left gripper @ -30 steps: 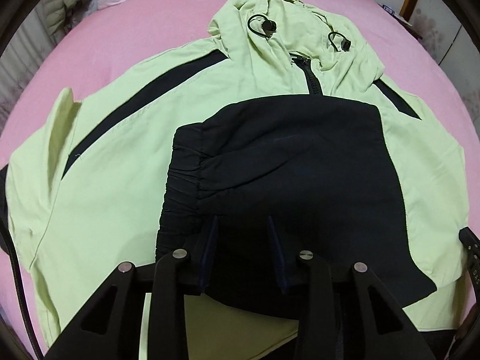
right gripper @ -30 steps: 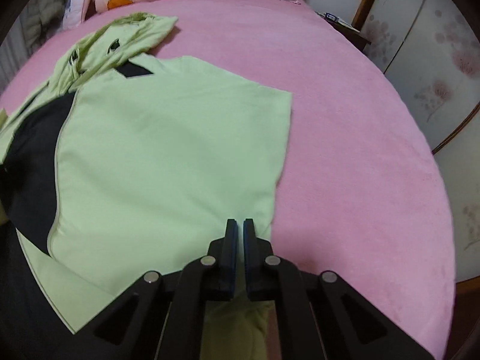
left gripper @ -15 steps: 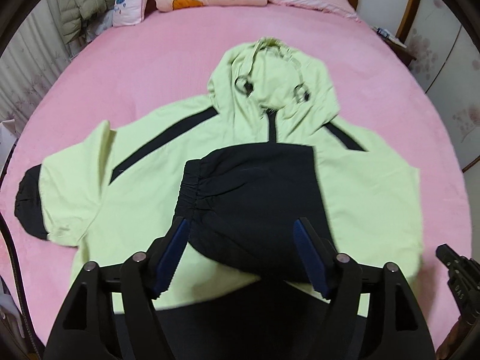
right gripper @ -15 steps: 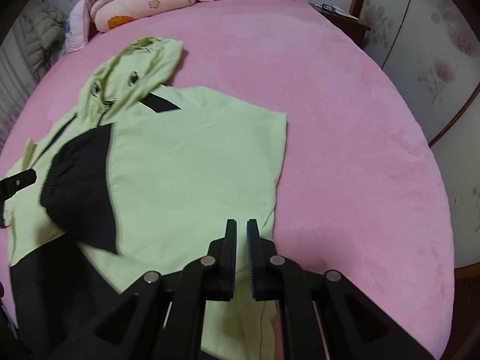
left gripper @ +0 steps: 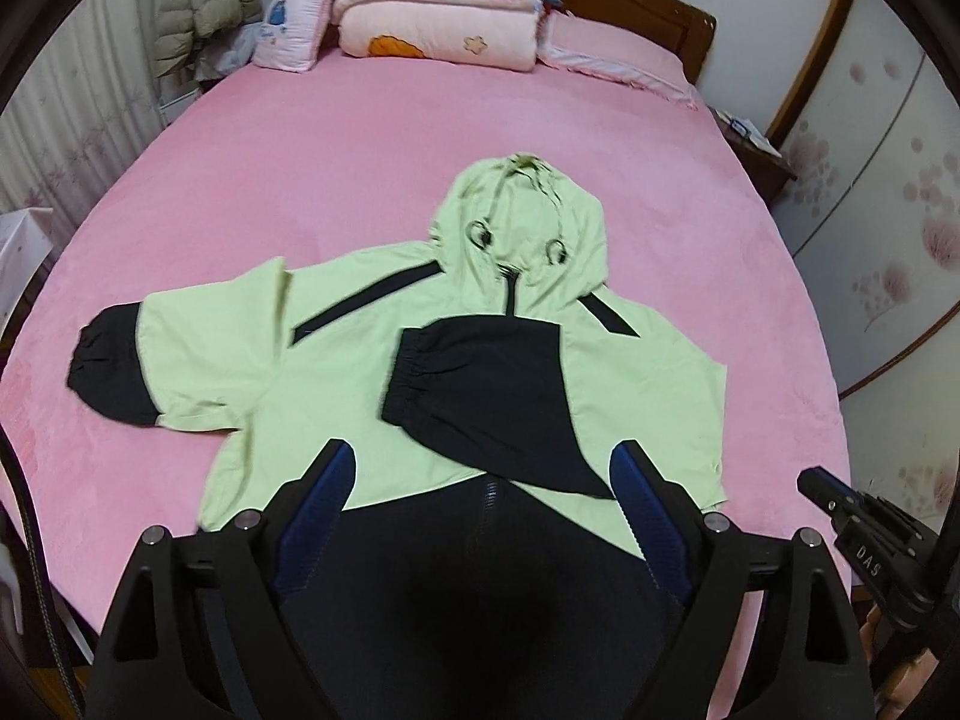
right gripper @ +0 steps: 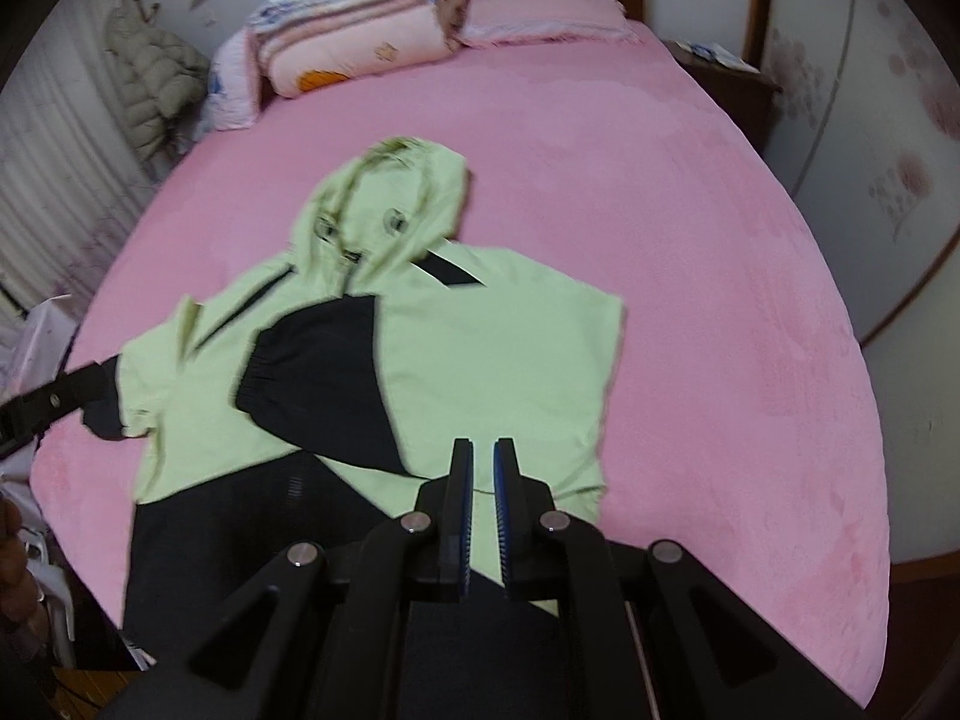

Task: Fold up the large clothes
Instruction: 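Grasp the black cuff of the other sleeve with the left tool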

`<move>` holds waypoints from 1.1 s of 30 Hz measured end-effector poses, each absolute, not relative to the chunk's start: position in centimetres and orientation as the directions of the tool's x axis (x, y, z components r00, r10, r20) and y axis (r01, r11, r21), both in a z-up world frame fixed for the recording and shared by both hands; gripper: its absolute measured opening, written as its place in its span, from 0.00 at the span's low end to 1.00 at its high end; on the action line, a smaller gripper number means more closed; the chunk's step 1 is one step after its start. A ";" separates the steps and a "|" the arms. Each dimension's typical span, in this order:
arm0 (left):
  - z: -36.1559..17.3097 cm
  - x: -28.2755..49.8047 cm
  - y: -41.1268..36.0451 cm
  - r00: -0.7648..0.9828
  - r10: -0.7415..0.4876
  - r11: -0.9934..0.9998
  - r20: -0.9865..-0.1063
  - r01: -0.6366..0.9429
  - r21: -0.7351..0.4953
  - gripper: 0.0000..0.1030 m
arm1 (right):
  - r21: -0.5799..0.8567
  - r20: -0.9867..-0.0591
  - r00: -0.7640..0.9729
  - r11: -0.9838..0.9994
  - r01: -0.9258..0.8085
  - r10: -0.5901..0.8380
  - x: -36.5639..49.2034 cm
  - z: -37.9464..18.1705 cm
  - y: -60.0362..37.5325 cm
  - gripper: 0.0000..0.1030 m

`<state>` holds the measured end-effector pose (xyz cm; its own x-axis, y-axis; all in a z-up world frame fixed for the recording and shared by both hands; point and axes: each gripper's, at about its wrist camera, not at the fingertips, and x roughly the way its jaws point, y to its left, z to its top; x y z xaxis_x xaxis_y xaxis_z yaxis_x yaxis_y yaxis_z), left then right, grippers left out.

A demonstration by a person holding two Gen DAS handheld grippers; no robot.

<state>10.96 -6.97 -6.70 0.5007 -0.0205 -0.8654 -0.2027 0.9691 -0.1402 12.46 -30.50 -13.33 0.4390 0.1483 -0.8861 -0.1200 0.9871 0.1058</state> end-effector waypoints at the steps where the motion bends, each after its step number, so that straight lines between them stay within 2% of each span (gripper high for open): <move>1: -6.4 10.7 -6.3 0.504 -0.017 0.968 -0.864 -0.207 -0.140 0.83 | 0.119 -0.879 0.446 0.984 -0.134 0.167 12.3 -12.5 -29.6 0.07; 10: -3.7 7.4 7.3 0.553 -0.012 0.940 -0.833 -0.279 -0.198 0.86 | 0.164 -0.836 0.473 0.949 -0.269 0.278 11.2 -8.3 -16.8 0.08; 15: -5.0 6.5 16.6 0.526 0.020 0.934 -0.850 -0.314 -0.172 0.86 | 0.198 -0.832 0.463 0.943 -0.266 0.306 10.5 -7.9 -7.8 0.18; 22: -12.1 4.4 28.5 0.453 0.022 0.885 -0.891 -0.424 -0.193 0.86 | 0.224 -0.826 0.440 0.922 -0.317 0.352 10.8 -10.7 5.6 0.20; 27: -17.2 3.3 36.3 0.436 0.043 0.843 -0.899 -0.499 -0.202 0.86 | 0.259 -0.836 0.403 0.915 -0.309 0.372 12.0 -13.9 11.2 0.20; 33: -25.0 2.4 45.7 0.451 0.008 0.679 -0.892 -0.658 -0.326 0.86 | 0.193 -0.869 0.363 0.905 -0.378 0.337 13.4 -18.2 16.8 0.20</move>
<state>2.38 45.72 -24.99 0.4510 0.0078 -0.8925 -0.6576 0.6790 -0.3264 13.39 16.76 -18.16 0.3634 0.3367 -0.8686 -0.3785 0.9053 0.1926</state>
